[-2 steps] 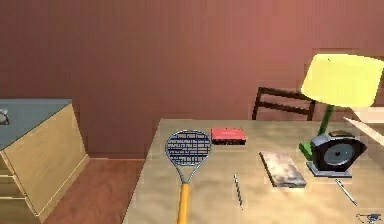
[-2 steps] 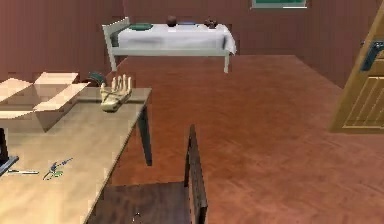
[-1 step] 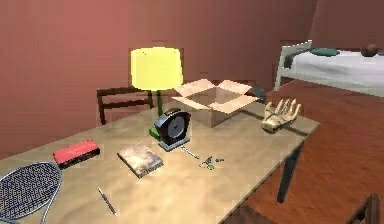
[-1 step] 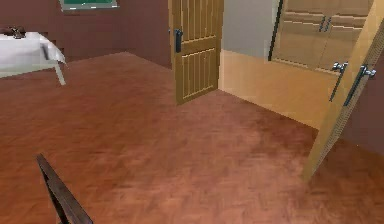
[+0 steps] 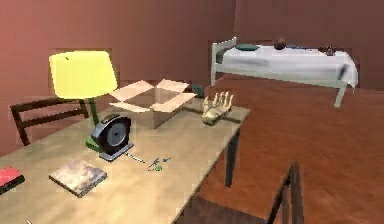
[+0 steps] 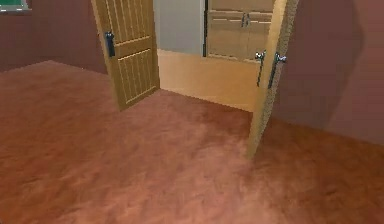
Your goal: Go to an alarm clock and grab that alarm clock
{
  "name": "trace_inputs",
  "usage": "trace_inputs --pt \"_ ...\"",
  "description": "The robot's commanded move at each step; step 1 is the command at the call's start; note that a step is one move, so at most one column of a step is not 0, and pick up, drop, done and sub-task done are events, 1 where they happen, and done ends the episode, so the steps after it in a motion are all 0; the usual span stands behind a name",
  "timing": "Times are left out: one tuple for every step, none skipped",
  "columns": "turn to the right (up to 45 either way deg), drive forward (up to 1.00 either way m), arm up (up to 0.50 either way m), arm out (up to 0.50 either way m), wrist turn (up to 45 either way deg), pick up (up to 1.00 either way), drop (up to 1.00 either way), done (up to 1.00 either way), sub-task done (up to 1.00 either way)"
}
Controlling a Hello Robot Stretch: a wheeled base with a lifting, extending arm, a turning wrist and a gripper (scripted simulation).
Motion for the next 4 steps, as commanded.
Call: trace_inputs --pt "0.0 0.10 0.00 0.00 0.0 0.00 0.00 0.00 0.00" --pt "-45.0 0.00 0.00 0.00 0.0 0.00 0.00 0.00 0.00" --pt "-45.0 0.00 0.00 0.00 0.0 0.00 0.00 0.00 0.00" --pt "-21.0 0.00 0.00 0.00 0.0 0.00 0.00 0.00 0.00"
